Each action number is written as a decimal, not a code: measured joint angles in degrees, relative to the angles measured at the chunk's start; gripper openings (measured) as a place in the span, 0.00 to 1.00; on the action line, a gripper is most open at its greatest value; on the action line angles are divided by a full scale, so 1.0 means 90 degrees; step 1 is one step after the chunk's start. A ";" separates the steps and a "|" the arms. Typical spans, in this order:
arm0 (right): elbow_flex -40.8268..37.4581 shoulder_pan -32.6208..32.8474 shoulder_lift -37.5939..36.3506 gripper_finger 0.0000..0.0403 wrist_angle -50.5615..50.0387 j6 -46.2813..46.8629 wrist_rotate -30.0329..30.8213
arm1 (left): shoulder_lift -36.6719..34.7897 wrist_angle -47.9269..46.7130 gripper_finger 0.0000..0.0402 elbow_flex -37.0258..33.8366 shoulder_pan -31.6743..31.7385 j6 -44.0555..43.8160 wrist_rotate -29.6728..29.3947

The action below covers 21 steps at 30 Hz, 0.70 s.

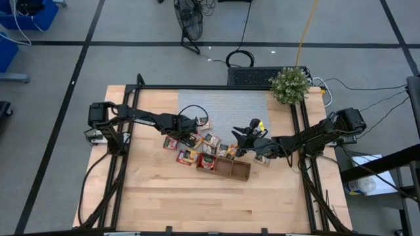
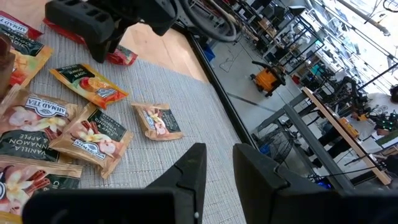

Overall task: Pick & Place Tea
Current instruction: Put the red tea bag into the left section of the wooden organizer

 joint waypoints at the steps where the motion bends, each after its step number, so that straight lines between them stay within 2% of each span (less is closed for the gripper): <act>1: -0.0001 0.0000 0.0000 0.17 -0.0004 -0.0001 0.0001 | 0.0000 -0.0006 0.41 0.0000 -0.0001 -0.0026 0.0000; 4: 0.0000 0.0002 0.0000 0.17 -0.0009 0.0001 0.0002 | 0.0000 -0.0016 0.40 0.0000 -0.0011 -0.0035 0.0000; 7: 0.0000 0.0001 0.0000 0.17 -0.0013 0.0001 0.0002 | 0.0000 -0.0036 0.34 0.0000 -0.0015 0.0004 0.0024; 14: 0.0000 0.0002 0.0000 0.17 -0.0044 0.0001 0.0005 | -0.0002 -0.0049 0.04 0.0000 -0.0051 0.0298 0.0050; 18: -0.0001 0.0002 0.0000 0.17 -0.0045 0.0001 0.0005 | -0.0067 -0.0074 0.03 0.0004 -0.0277 0.0788 -0.0119; 21: 0.0000 0.0002 0.0000 0.17 -0.0046 0.0001 0.0008 | -0.0188 -0.0444 0.02 0.0261 -0.0636 0.1006 -0.0548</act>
